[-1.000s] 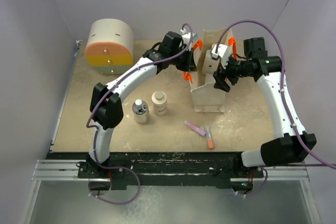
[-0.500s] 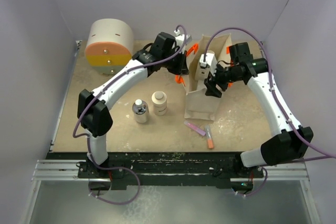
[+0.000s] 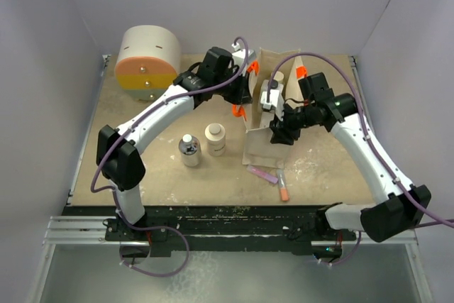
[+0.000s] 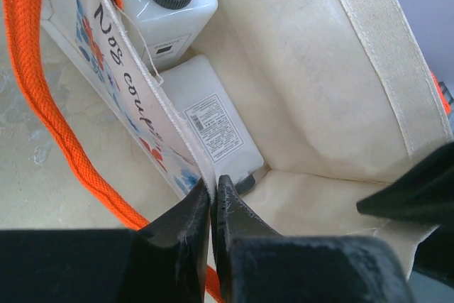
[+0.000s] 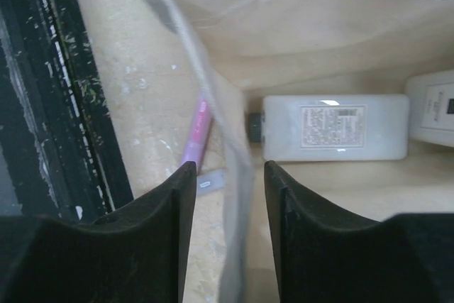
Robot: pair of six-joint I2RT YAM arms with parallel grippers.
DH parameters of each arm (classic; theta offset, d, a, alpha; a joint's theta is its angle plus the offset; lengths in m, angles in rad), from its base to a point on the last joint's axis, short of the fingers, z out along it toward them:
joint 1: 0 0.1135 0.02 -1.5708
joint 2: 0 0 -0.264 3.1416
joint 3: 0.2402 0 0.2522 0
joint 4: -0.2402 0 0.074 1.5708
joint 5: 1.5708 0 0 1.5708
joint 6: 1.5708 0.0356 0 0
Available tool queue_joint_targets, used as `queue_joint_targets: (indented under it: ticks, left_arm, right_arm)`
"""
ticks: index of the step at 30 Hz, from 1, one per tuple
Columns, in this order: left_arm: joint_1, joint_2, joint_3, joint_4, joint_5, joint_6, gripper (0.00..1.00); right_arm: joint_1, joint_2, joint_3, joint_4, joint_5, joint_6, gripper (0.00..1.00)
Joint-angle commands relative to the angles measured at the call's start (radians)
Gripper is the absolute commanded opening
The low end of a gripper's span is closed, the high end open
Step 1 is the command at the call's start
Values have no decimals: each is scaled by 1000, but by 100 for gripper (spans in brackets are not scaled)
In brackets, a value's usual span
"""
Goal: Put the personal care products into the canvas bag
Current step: Move the canvas bag to the center of the board.
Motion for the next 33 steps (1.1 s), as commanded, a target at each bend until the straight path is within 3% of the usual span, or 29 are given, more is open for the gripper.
queue_joint_targets:
  ticks: [1,14,18,23,33]
  left_arm:
    - [3,-36,-13,97,26,-8,8]
    - [-31,58,-91,133,57,64,2]
    - [-36,78,-110,151,75,87,1]
    - [-39,79,-157,176,73,88,0]
    - [-58,28,-153,201,60,93,0]
  right_arm:
    - [54,-58,-61,-5,-5,12,44]
    - [64,-55,-191,32,-4,-37,40]
    - [61,-94,-186,74,-4,-25,45]
    - [26,-124,-119,191,-12,76,52]
    - [-43,-128,37,353,-32,202,56]
